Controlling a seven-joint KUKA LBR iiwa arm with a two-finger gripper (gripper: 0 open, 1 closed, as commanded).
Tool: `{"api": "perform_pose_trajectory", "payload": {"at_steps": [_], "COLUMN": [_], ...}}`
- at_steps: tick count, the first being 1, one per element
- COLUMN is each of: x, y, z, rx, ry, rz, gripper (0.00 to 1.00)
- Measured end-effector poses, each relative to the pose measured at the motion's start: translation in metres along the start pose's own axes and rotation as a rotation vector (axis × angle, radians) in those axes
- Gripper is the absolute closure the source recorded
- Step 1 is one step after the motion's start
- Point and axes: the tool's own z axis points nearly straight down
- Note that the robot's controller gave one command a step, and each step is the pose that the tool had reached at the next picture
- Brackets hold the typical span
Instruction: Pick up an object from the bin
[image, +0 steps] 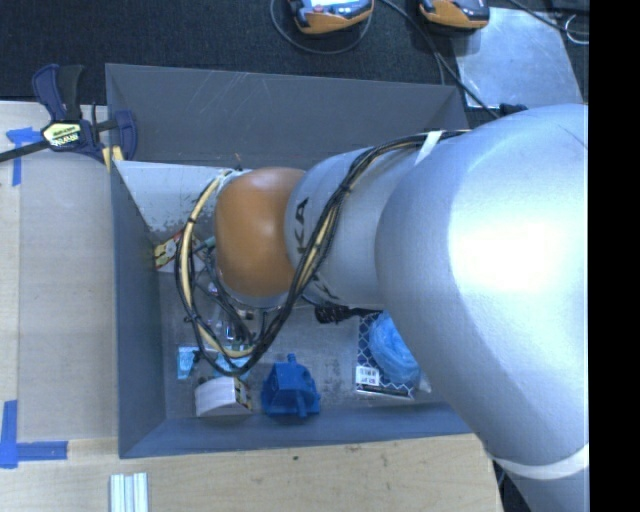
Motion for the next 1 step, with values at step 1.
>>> {"api": "perform_pose_trajectory", "payload": {"at_steps": [1], "x": [0.0234], "y": [0.0144], "z": [-0.0296], "rx": [0.000], "ry": [0.002], "rz": [0.191], "gripper": [0.00]}}
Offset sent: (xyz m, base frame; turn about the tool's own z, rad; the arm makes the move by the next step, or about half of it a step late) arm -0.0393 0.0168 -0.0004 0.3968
